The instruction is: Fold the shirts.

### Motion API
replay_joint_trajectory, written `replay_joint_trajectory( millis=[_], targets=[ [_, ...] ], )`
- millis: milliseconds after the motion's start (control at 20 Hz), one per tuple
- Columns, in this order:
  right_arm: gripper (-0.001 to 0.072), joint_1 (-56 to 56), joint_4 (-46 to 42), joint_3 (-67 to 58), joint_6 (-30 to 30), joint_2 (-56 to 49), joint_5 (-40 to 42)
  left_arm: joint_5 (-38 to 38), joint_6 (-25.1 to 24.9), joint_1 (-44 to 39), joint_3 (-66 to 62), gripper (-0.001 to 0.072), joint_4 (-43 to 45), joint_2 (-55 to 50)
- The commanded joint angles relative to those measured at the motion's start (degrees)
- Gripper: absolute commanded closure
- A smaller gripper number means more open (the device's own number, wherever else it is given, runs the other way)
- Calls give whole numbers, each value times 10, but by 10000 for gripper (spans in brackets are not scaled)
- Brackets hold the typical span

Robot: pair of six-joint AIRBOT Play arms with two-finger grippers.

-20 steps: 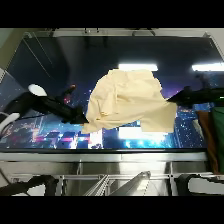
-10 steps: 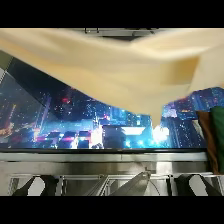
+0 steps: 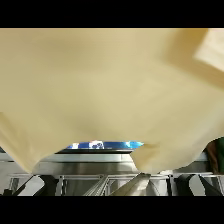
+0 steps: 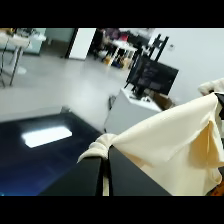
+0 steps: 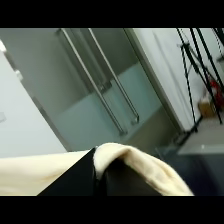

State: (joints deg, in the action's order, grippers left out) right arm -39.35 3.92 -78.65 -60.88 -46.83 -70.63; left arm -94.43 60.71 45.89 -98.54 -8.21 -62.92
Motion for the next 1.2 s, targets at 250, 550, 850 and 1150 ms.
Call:
replay_joint_trajectory(
  millis=[250, 550, 850, 1150],
  targets=[
    [690, 321, -282, 89, 50, -300, 258, 107, 13, -262, -12, 680, 433, -290],
    [690, 320, -62, 88, 245, -545, 318, 129, 0, -253, -118, 680, 426, -593],
    [690, 318, 94, 87, 386, -612, 319, 163, 18, -254, -223, 680, 425, -708],
    [690, 311, 91, 63, 386, -612, 335, 220, -45, -238, -196, 680, 339, -677]
  ],
)
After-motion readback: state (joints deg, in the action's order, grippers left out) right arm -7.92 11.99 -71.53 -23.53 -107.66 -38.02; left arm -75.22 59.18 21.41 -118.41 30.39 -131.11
